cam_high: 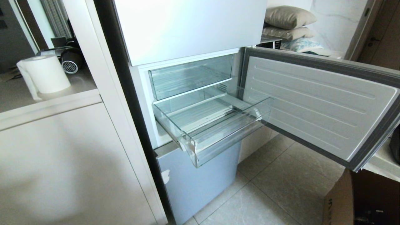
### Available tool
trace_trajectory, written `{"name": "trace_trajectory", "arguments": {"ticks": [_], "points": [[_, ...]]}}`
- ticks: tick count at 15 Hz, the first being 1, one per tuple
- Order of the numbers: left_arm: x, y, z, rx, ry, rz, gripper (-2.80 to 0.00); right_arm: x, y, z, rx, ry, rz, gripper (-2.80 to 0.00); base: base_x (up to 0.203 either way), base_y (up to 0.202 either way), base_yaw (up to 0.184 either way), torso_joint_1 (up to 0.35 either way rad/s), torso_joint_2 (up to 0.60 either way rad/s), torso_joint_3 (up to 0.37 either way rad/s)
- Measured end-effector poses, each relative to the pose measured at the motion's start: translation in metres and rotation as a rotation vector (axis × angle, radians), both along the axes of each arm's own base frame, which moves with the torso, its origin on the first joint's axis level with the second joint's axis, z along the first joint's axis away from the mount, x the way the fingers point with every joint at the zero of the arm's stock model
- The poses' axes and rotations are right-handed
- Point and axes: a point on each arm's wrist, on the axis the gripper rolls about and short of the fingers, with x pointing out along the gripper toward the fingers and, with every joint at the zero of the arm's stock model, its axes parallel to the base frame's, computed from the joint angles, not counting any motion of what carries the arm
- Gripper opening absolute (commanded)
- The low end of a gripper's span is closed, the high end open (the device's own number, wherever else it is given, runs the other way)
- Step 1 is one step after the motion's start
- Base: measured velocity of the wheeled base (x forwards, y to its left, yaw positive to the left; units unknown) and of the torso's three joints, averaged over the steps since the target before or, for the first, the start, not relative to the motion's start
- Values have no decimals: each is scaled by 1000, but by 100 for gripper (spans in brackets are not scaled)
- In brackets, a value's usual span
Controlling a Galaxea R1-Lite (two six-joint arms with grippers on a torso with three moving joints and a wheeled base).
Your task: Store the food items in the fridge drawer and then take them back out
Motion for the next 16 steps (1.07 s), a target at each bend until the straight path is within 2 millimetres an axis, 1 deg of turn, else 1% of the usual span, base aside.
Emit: {"name": "trace_trajectory", "arguments": {"ticks": [3, 5, 7, 9, 10, 12, 14, 15, 16], "points": [[0, 0, 0, 0, 0, 0, -280, -22, 19, 28, -15, -17, -17, -280, 0, 0, 0, 0, 0, 0], [0, 0, 0, 0, 0, 0, -280, -41, 39, 50, -17, -39, -28, -280, 0, 0, 0, 0, 0, 0], [0, 0, 0, 0, 0, 0, -280, -65, 65, 76, -18, -73, -41, -280, 0, 0, 0, 0, 0, 0], [0, 0, 0, 0, 0, 0, -280, -91, 99, 105, -31, -110, -32, -280, 0, 0, 0, 0, 0, 0], [0, 0, 0, 0, 0, 0, -280, -104, 122, 121, -50, -135, -12, -280, 0, 0, 0, 0, 0, 0], [0, 0, 0, 0, 0, 0, -280, -119, 174, 142, -87, -177, 54, -280, 0, 0, 0, 0, 0, 0], [0, 0, 0, 0, 0, 0, -280, -118, 236, 151, -102, -201, 185, -280, 0, 0, 0, 0, 0, 0], [0, 0, 0, 0, 0, 0, -280, -117, 264, 151, -96, -202, 261, -280, 0, 0, 0, 0, 0, 0], [0, 0, 0, 0, 0, 0, -280, -116, 296, 150, -82, -192, 358, -280, 0, 0, 0, 0, 0, 0]]}}
